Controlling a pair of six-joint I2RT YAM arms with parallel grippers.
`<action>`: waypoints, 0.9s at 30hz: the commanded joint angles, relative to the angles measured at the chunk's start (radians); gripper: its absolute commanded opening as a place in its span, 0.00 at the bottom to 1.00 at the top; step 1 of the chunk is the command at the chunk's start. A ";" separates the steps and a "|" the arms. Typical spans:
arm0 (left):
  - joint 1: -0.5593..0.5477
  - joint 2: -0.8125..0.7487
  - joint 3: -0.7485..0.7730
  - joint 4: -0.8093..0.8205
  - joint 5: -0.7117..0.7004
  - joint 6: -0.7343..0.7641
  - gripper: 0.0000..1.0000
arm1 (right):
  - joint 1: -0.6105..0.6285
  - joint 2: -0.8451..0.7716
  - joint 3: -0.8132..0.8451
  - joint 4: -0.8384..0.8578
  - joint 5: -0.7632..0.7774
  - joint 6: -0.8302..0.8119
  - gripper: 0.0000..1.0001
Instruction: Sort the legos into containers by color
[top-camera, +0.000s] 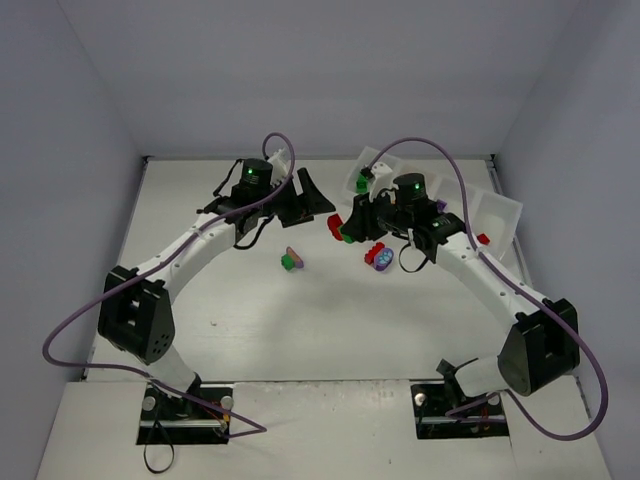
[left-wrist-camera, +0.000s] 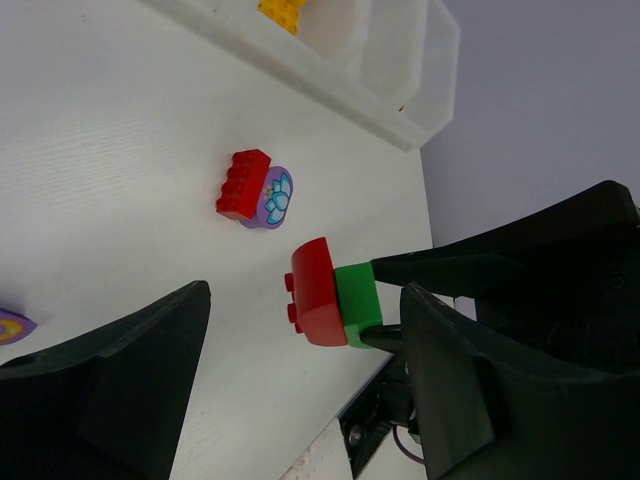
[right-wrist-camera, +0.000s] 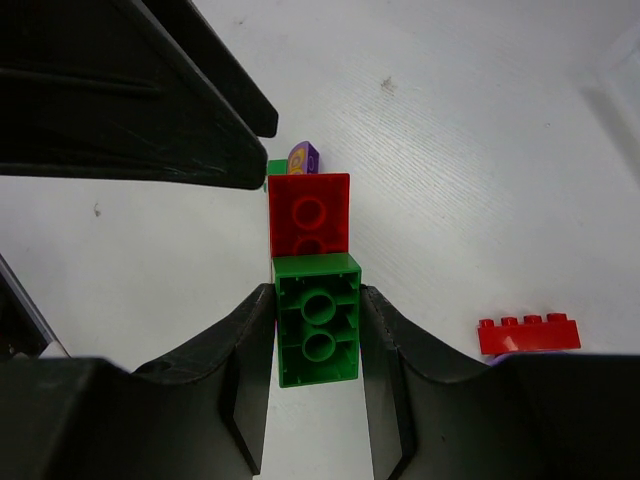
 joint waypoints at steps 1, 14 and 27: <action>-0.018 -0.010 0.043 0.117 0.027 -0.056 0.69 | 0.012 -0.048 0.004 0.080 -0.015 -0.018 0.00; -0.081 0.011 0.028 0.111 -0.059 -0.059 0.52 | 0.024 -0.050 0.021 0.113 -0.013 0.001 0.00; -0.089 0.025 0.014 0.076 -0.151 -0.025 0.11 | 0.030 -0.063 0.019 0.124 0.031 0.001 0.00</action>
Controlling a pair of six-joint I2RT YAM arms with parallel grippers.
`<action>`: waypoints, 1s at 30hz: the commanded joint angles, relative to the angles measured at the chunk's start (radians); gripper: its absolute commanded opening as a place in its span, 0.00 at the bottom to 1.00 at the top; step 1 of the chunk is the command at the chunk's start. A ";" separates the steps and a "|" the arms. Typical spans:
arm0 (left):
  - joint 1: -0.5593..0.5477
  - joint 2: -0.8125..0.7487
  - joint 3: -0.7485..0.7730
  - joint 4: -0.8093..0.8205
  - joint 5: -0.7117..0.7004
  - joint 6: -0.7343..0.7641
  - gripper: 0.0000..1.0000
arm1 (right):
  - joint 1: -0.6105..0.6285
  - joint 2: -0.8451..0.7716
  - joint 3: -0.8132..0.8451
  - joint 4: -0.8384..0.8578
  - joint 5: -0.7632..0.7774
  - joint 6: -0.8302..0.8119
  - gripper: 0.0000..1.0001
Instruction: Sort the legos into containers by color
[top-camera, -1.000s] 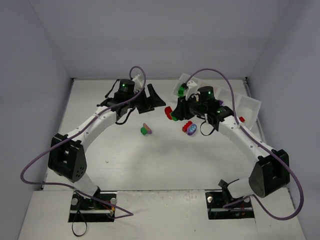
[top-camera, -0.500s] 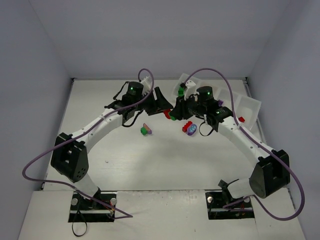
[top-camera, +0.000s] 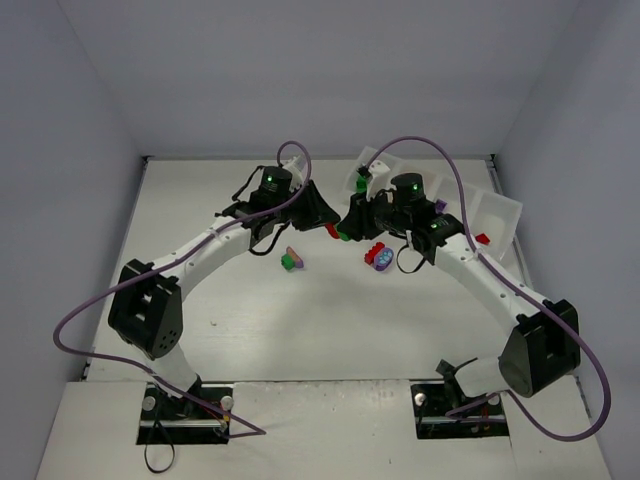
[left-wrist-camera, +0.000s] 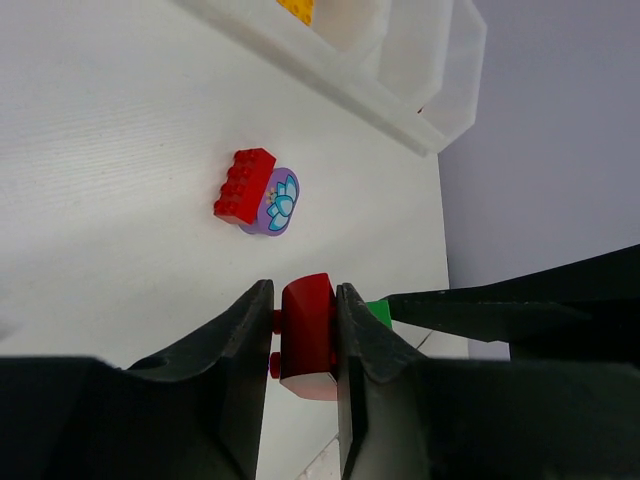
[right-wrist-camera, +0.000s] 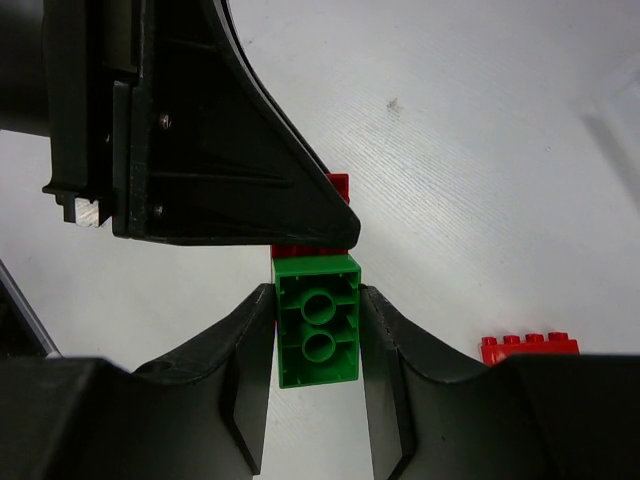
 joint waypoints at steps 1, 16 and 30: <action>-0.005 -0.029 0.013 0.024 -0.059 0.040 0.09 | 0.005 -0.057 0.023 0.088 0.023 -0.006 0.00; 0.051 -0.063 -0.070 -0.107 -0.241 0.171 0.04 | -0.007 0.090 0.198 0.092 0.397 -0.061 0.00; 0.054 -0.248 -0.174 -0.065 -0.156 0.249 0.04 | -0.136 0.614 0.598 0.111 0.643 0.058 0.00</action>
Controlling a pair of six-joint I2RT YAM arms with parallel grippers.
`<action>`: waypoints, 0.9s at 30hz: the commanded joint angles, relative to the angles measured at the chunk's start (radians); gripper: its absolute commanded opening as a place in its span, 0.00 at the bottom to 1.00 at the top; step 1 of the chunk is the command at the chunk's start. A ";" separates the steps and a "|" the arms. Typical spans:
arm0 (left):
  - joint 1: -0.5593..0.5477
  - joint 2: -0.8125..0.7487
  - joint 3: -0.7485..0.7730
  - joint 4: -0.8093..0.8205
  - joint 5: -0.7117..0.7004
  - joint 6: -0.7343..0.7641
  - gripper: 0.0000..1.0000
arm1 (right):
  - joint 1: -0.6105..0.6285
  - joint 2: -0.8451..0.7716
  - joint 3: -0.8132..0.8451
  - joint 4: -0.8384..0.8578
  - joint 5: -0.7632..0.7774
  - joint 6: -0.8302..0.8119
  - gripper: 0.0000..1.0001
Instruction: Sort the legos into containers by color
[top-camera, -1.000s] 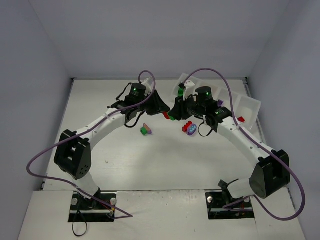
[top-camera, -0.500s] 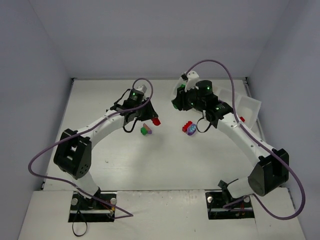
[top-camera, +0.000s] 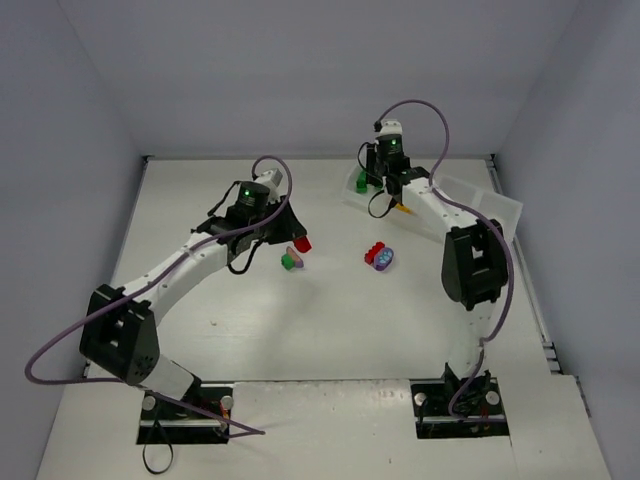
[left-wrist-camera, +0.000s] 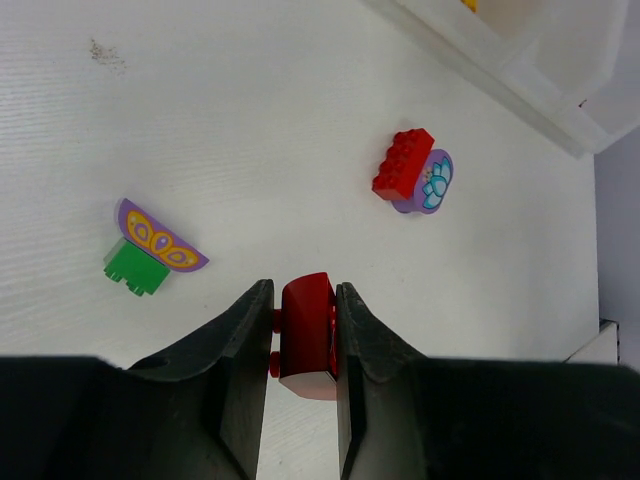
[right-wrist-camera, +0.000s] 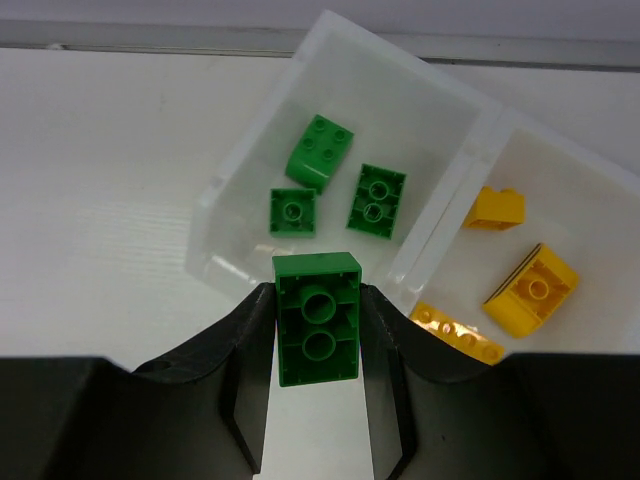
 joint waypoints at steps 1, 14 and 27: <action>0.002 -0.107 -0.004 0.047 0.019 0.036 0.04 | -0.014 0.050 0.119 0.058 0.045 0.027 0.01; 0.008 -0.167 -0.018 0.003 0.012 0.041 0.05 | -0.026 0.173 0.251 0.054 -0.027 -0.020 0.52; 0.083 0.013 0.147 0.003 0.118 0.009 0.05 | 0.030 -0.308 -0.178 0.063 -0.395 -0.140 0.59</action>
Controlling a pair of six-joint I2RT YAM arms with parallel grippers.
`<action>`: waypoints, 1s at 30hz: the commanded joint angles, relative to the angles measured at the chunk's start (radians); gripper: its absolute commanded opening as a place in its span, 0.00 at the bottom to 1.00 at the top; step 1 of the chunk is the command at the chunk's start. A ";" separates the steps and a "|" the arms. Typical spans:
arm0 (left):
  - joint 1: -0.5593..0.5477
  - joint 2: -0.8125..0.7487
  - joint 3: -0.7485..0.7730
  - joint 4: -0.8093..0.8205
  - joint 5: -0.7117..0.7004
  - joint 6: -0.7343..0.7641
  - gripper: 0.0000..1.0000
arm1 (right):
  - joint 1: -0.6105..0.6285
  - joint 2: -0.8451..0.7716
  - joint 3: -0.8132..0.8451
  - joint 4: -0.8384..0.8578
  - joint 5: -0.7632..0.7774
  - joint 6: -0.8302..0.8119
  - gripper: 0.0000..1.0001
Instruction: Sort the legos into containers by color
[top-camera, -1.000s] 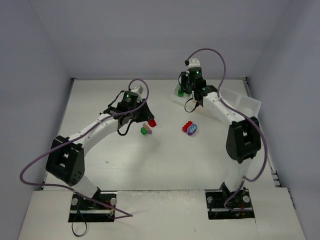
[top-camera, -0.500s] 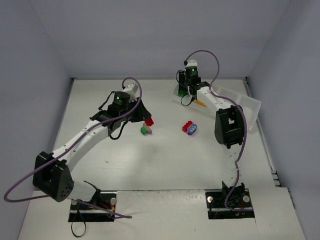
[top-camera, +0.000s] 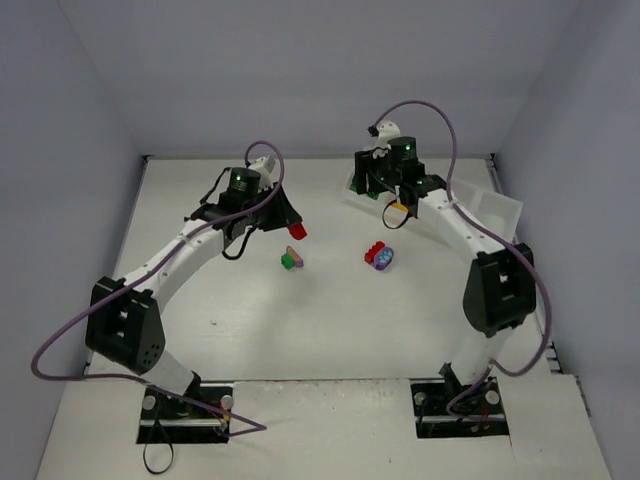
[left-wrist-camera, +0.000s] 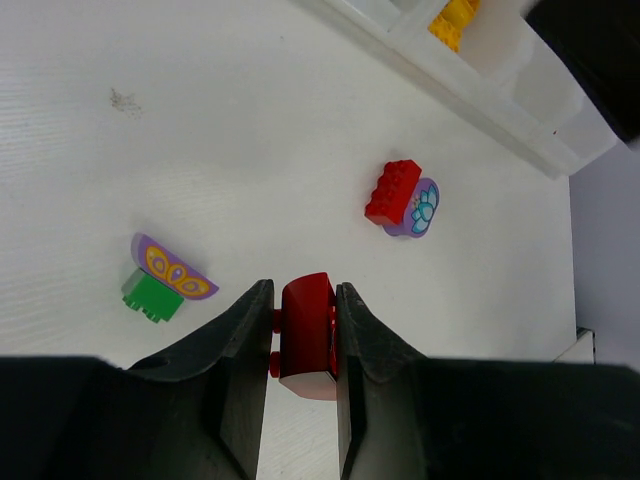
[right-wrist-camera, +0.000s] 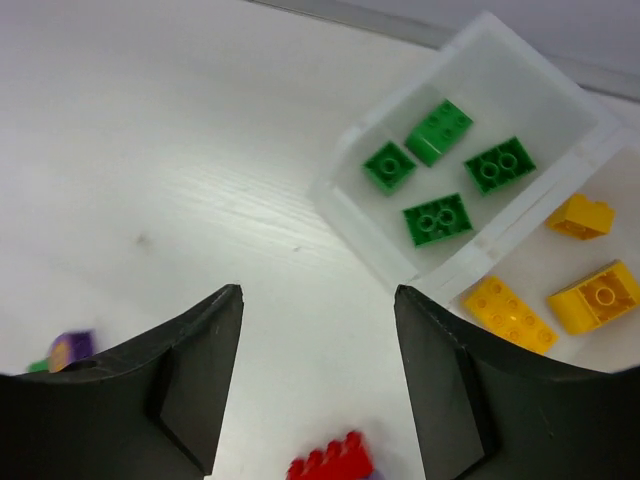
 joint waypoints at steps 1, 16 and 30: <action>0.021 0.023 0.092 0.037 0.055 -0.024 0.05 | 0.053 -0.228 -0.081 0.073 -0.154 -0.066 0.59; 0.021 0.098 0.182 0.082 0.130 -0.116 0.05 | 0.197 -0.330 -0.241 0.096 -0.344 0.020 0.75; -0.005 0.080 0.156 0.122 0.138 -0.162 0.05 | 0.257 -0.230 -0.192 0.120 -0.332 0.018 0.73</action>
